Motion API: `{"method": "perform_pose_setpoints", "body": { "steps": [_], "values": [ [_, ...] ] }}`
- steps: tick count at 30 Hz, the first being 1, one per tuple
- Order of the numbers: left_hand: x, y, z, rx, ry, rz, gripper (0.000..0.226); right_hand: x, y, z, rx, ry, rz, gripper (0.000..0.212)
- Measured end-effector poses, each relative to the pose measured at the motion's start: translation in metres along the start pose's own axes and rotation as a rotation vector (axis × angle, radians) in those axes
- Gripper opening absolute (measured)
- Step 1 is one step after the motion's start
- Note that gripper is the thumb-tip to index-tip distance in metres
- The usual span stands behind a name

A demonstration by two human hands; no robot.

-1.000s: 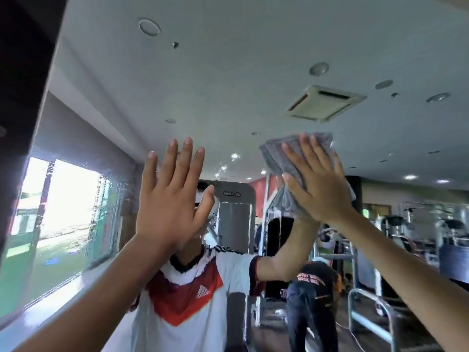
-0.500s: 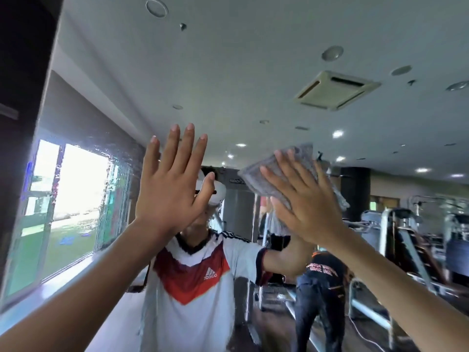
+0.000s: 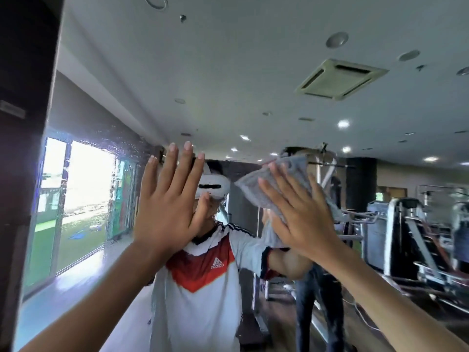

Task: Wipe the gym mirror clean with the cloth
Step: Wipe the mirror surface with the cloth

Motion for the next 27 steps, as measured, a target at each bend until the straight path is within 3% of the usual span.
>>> {"method": "perform_pose_setpoints", "body": {
  "steps": [4, 6, 8, 11, 13, 16, 20, 22, 24, 27],
  "values": [
    [0.003, 0.000, 0.002, 0.002, -0.024, -0.012, 0.062, -0.031, -0.002, 0.051, -0.077, 0.469, 0.076, 0.057],
    [0.003, -0.001, 0.002, 0.015, -0.016, -0.013, 0.062, -0.058, -0.003, 0.040, -0.086, 0.599, 0.120, 0.060],
    [0.005, -0.001, 0.000, 0.022, -0.020, -0.011, 0.061, -0.070, -0.003, 0.007, -0.074, 0.505, 0.125, 0.061],
    [0.009, -0.001, -0.002, 0.038, -0.018, -0.014, 0.062, -0.031, 0.002, -0.048, -0.041, 0.130, 0.035, 0.062],
    [0.009, 0.000, -0.004, 0.030, -0.002, -0.016, 0.062, 0.017, 0.003, -0.054, -0.002, -0.020, -0.016, 0.064],
    [0.009, 0.000, -0.004, 0.017, -0.003, -0.022, 0.061, 0.058, 0.000, -0.017, 0.011, 0.060, -0.034, 0.064],
    [0.019, -0.002, 0.004, 0.017, -0.045, -0.019, 0.061, 0.016, -0.001, 0.028, -0.030, 0.495, 0.038, 0.060],
    [0.033, -0.002, 0.008, 0.015, -0.024, -0.027, 0.061, -0.010, -0.001, 0.018, -0.065, 0.616, 0.071, 0.060],
    [0.045, -0.003, 0.007, 0.007, 0.005, -0.038, 0.061, -0.015, 0.001, -0.010, -0.074, 0.561, 0.072, 0.061],
    [0.045, -0.004, 0.004, 0.014, 0.011, -0.031, 0.062, 0.030, 0.005, -0.072, -0.057, 0.188, -0.008, 0.061]
  ]
}}
Point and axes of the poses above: each hand's wrist, its own x-axis away from the middle knuckle, its own y-axis out of the palm, z = x × y, the point moved 5 cm from there along -x, towards the middle knuckle, and after that the axes turned 1 degree about -x, right-handed, at the moved point
